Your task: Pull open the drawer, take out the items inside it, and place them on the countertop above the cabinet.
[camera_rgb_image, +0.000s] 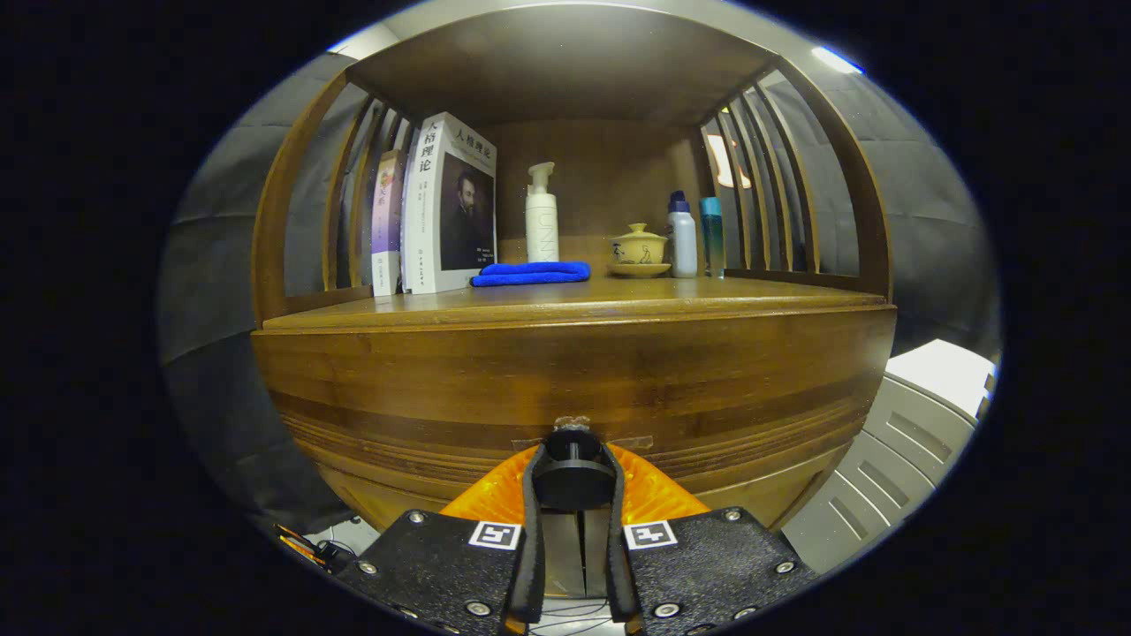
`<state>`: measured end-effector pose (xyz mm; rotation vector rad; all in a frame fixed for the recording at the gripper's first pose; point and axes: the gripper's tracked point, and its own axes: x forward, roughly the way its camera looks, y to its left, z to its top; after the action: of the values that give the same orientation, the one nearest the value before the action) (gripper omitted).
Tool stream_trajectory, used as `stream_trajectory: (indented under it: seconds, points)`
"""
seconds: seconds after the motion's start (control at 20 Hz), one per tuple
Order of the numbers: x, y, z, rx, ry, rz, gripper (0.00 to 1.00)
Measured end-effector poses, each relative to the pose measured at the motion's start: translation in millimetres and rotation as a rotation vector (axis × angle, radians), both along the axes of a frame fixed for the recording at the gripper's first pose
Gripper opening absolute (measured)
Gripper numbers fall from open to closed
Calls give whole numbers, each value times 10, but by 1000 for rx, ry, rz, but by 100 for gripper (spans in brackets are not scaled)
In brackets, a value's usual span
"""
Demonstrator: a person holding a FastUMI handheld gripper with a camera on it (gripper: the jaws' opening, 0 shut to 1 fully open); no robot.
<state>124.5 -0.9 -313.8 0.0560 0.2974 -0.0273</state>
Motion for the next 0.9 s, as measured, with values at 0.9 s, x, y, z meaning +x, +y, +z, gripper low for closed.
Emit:
stream_trajectory:
  seconds: [0.9]
  points:
    - [-942, -4, 76, -23, 21, 17, 28]
